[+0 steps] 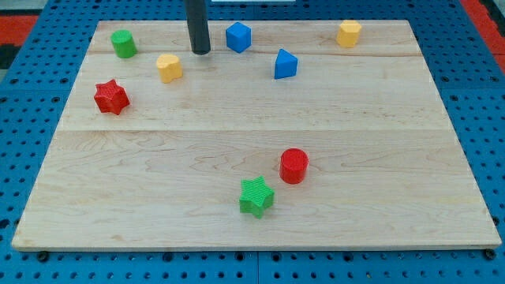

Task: Slide the green star to the center of the board

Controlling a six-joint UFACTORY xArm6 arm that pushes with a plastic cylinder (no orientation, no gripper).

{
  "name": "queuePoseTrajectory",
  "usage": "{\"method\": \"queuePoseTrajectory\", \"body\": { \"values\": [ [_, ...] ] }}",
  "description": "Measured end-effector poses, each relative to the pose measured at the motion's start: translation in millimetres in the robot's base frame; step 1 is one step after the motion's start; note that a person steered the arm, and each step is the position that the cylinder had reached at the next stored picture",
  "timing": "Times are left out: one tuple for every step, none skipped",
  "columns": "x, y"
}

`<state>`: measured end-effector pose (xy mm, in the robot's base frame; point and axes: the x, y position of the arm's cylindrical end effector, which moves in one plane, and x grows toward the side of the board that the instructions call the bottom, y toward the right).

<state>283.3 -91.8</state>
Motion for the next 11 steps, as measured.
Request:
{"method": "queuePoseTrajectory", "body": {
  "values": [
    [29.6, -11.4],
    [54.8, 14.7],
    [119.2, 14.4],
    [191.4, 27.8],
    [256.6, 43.0],
    [293.5, 121.2],
    [296.2, 151.7],
    [304.7, 124.3],
    [311.2, 98.0],
    [334.8, 139.5],
    [333.9, 140.7]
  ]
}}
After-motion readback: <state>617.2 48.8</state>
